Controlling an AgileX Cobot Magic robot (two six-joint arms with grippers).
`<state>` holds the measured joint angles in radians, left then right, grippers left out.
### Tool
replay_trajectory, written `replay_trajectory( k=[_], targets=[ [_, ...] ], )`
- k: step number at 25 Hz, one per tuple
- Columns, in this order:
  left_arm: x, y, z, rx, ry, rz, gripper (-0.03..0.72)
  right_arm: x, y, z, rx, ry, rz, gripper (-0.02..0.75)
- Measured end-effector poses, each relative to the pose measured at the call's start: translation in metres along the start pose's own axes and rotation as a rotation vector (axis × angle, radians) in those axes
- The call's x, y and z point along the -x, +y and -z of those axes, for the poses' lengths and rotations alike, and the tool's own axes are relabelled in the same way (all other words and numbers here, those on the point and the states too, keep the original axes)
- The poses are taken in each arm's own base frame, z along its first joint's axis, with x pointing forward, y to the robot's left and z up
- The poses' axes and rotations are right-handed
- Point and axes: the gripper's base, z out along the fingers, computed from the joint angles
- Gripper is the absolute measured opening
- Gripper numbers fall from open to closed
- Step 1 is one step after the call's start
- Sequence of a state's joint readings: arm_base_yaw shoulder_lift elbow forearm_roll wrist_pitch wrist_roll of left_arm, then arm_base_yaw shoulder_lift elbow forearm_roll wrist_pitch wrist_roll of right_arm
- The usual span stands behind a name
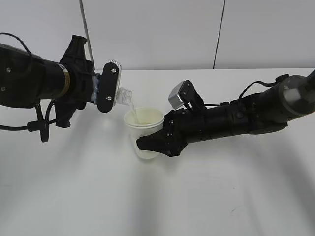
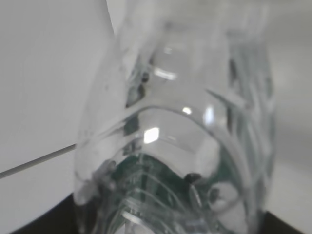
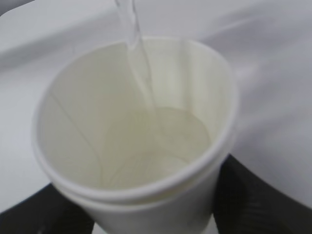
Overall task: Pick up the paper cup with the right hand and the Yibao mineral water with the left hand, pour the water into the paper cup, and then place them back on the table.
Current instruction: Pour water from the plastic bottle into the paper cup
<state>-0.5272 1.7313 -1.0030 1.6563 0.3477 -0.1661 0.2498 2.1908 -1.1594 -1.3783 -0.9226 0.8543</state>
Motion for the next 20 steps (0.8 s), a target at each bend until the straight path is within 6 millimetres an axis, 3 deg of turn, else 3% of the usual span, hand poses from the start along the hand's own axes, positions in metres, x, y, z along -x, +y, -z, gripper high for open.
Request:
replay_trajectory(
  k=[20],
  targets=[
    [-0.0001,0.0001,0.0,0.001,0.001,-0.001,0.338,-0.0002,-0.0001,0.0,-0.001,0.002,0.001,0.498]
  ],
)
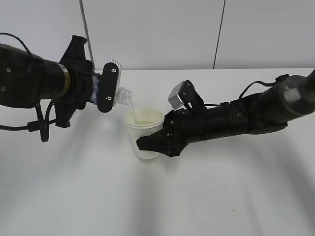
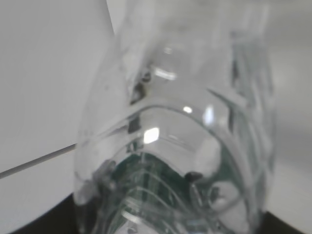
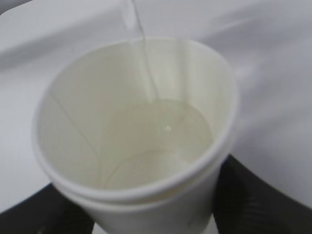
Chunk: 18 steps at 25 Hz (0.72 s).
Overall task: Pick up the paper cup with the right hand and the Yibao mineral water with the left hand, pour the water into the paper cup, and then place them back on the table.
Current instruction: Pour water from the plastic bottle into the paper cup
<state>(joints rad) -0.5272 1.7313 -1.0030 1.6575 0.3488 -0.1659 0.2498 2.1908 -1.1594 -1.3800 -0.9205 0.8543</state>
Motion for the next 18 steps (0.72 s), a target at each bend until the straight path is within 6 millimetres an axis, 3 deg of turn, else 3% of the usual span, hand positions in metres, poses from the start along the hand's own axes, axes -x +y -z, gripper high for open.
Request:
replay_trajectory(
  k=[10,18],
  targets=[
    [0.0,0.0,0.0,0.0,0.0,0.003,0.338,0.0,0.0,0.0,0.0,0.0,0.0,0.498],
    [0.0062,-0.003,0.0019,-0.029,-0.014,0.114,0.337,0.0,0.0,0.0,0.0,0.0,0.0,0.498]
  ],
)
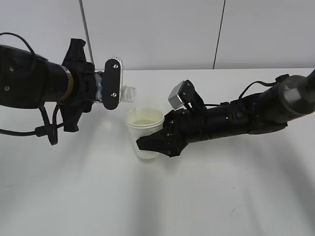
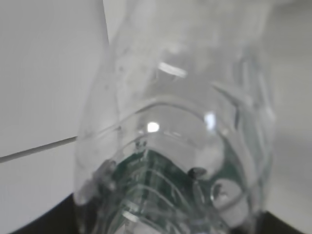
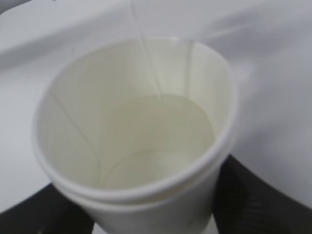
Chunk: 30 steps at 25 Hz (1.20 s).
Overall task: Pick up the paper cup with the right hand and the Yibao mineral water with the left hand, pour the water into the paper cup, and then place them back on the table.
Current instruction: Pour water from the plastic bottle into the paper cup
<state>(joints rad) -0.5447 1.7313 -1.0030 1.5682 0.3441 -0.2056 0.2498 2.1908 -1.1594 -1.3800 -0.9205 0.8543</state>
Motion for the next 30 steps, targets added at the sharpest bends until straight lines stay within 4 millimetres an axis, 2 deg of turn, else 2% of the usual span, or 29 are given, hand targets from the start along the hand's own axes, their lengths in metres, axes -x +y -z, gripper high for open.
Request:
replay_trajectory(
  k=[12,17,21,25,30],
  targets=[
    [0.003,-0.003,0.0,-0.039,-0.02,0.457,0.336,0.002,-0.002,0.0,-0.024,-0.025,-0.028,0.498],
    [0.003,-0.004,0.0,-0.054,-0.012,0.713,0.337,0.002,-0.005,0.0,-0.053,-0.026,-0.041,0.498],
    [0.003,-0.004,0.0,-0.059,-0.009,0.913,0.368,0.002,-0.007,0.0,-0.075,-0.028,-0.054,0.498],
    [0.001,-0.004,-0.001,-0.059,0.0,1.055,0.386,0.003,-0.009,0.001,-0.092,-0.044,-0.07,0.498],
    [-0.009,-0.003,-0.003,-0.055,0.013,1.152,0.386,0.004,-0.011,0.001,-0.108,-0.06,-0.088,0.498]
  ],
)
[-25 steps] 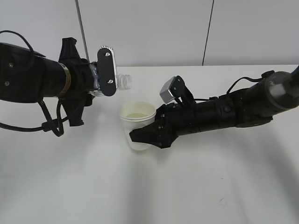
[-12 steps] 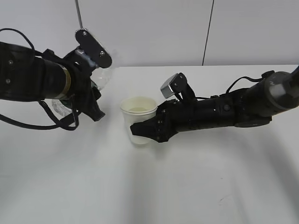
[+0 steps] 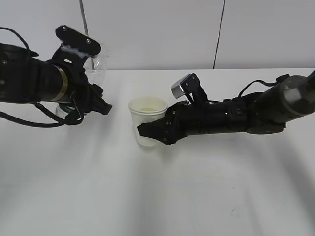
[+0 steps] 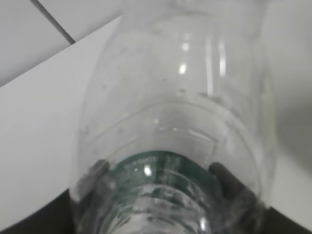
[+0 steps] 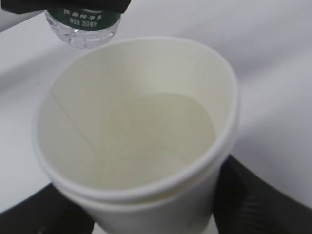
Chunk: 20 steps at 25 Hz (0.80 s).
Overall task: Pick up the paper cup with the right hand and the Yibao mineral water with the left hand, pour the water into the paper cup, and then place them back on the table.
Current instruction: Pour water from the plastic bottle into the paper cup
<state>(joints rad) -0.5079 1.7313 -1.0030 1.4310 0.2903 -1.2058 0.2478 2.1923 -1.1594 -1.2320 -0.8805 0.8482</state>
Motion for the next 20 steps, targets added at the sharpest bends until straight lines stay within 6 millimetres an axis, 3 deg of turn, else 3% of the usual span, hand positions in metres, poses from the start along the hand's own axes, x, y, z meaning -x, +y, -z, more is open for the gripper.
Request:
replay_trajectory(
  k=[20],
  targets=[
    [-0.01,0.041,-0.011,-0.122,-0.049,0.127,0.386,0.004,-0.004,0.0,-0.042,-0.045,-0.046,0.498]
  ],
)
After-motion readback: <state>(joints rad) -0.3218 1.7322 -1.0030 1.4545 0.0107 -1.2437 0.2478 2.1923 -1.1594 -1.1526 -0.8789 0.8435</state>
